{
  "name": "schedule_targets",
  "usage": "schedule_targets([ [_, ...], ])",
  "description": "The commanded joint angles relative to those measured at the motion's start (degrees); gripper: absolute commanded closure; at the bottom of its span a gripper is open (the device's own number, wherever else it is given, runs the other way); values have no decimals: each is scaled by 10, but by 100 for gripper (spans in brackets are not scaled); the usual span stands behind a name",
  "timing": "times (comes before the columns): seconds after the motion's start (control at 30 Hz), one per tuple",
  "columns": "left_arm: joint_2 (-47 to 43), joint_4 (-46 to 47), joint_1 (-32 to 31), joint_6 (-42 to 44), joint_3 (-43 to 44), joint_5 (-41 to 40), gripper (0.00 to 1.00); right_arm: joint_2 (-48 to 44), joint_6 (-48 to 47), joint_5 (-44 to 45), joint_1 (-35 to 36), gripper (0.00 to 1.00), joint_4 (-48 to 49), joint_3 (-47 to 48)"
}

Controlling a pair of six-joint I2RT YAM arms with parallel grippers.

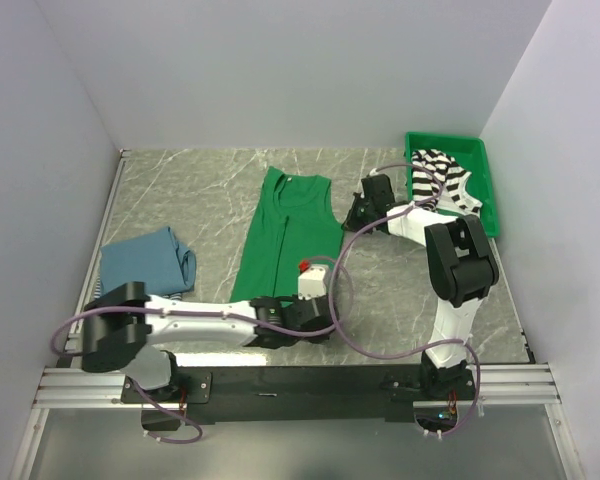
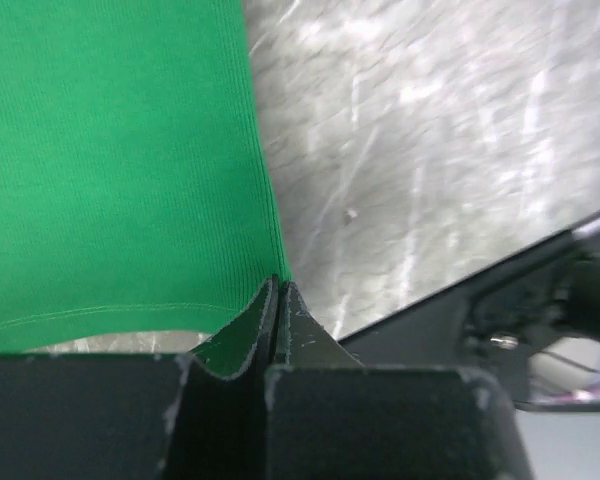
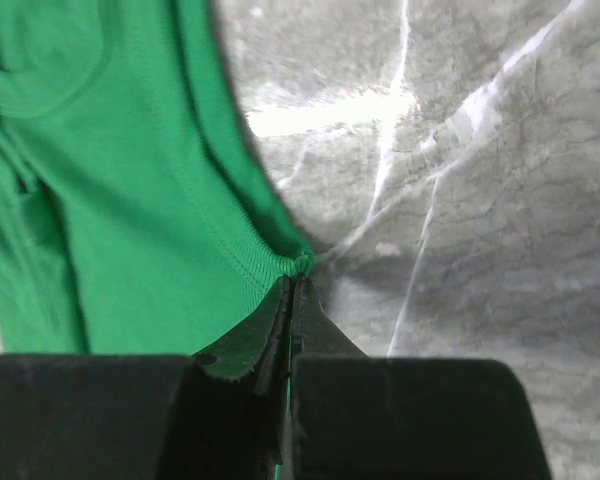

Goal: Fold and stack the tank tops
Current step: Fold the tank top

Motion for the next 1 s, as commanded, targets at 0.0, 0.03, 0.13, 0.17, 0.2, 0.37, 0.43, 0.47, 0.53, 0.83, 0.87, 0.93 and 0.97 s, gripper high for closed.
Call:
schedule_targets([
  [0.0,-48,51,7,-26,-35,4,100,-46,2,20,-5,100,2,7],
  [0.03,-64,57,10,-34,-42,5,99,-48,4,19,-4,100,1,9],
  [0.13,-90,57,21,-54,-70,-1,99,-47,3,21,7,100,-12,33],
  [0.17,-95,55,22,-61,-81,-4,99,-44,2,22,11,100,-18,39],
  [0.2,-101,52,25,-67,-86,-6,99,-40,1,25,18,100,-23,46],
  [0.37,-145,6,31,-121,-123,-40,99,-8,4,41,57,100,-46,104],
  [0.43,-166,-11,34,-146,-139,-47,99,11,8,45,73,100,-56,129],
  [0.47,-173,-27,36,-154,-144,-54,99,24,10,47,78,100,-58,138],
  [0.53,-188,-43,36,-171,-158,-56,100,38,13,50,92,100,-65,167],
  [0.83,-239,-119,40,-218,-201,-61,99,119,19,66,140,100,-107,283],
  [0.87,-242,-123,40,-221,-203,-62,99,125,19,67,142,100,-109,290],
  [0.93,-250,-132,42,-223,-209,-63,99,138,20,71,151,100,-116,306],
  [0.97,-250,-134,41,-224,-210,-63,99,145,20,73,153,100,-120,309],
])
